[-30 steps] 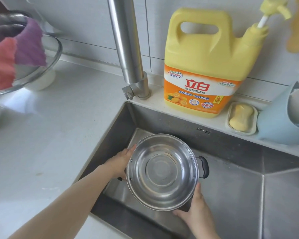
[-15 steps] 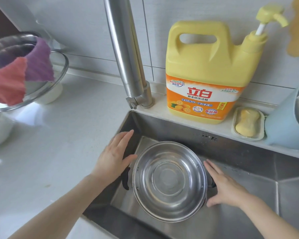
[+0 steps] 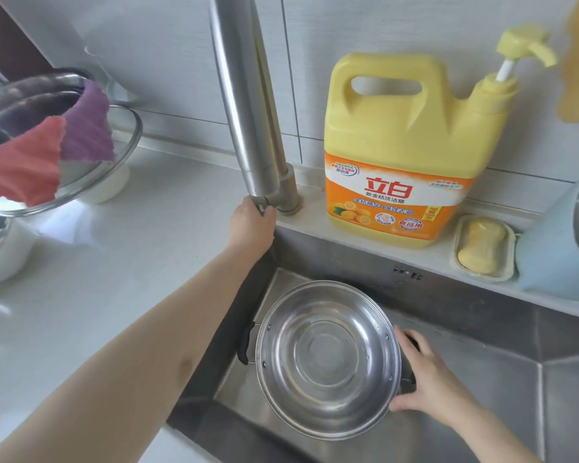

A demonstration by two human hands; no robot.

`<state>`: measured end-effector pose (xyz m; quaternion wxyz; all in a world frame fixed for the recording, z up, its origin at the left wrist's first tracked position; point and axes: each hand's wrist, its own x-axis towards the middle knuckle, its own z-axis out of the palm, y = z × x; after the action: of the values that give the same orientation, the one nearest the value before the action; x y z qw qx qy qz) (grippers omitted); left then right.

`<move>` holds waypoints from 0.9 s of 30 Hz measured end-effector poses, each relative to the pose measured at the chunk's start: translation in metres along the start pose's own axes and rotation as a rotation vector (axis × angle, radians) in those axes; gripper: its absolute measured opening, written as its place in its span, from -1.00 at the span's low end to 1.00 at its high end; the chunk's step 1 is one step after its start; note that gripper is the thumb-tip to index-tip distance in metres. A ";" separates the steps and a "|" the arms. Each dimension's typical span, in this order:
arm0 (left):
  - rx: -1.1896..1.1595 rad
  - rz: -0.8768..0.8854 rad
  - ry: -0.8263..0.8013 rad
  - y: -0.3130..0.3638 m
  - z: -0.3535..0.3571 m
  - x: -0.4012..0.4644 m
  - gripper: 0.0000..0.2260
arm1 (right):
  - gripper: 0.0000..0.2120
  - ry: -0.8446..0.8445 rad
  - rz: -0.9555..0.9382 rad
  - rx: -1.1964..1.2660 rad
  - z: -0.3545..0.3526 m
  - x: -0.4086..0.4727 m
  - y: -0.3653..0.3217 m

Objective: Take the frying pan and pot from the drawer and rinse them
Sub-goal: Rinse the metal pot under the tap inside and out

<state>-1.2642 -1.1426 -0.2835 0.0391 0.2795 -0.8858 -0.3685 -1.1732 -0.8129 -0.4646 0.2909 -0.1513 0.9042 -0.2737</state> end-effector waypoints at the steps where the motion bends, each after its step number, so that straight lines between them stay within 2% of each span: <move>1: -0.021 -0.013 0.011 -0.001 0.002 0.001 -0.81 | 0.33 0.001 0.000 -0.005 0.001 0.000 0.000; 6: -0.045 -0.010 -0.008 -0.008 0.002 0.005 -0.89 | 0.33 0.012 -0.015 0.003 0.005 0.000 0.004; 14: -0.155 -0.001 -0.021 -0.020 0.006 0.016 -0.76 | 0.33 0.023 -0.021 0.037 0.009 0.000 0.005; 23: -0.263 0.049 0.007 -0.033 0.004 -0.020 -0.80 | 0.36 0.009 0.009 0.132 0.013 0.002 0.007; 24: -0.227 0.061 -0.017 -0.044 0.008 -0.030 -0.80 | 0.36 0.008 0.010 0.155 0.013 0.003 0.007; 25: -0.144 0.076 -0.070 -0.060 0.013 -0.042 -0.70 | 0.37 0.006 0.012 0.176 0.014 0.004 0.008; 27: 0.125 0.088 -0.282 -0.104 0.026 -0.057 -0.52 | 0.38 -0.003 0.016 0.213 0.015 0.005 0.008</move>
<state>-1.1750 -1.1553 -0.3646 -0.0869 0.1878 -0.9150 -0.3463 -1.1688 -0.8145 -0.4816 0.3088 -0.1125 0.8707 -0.3659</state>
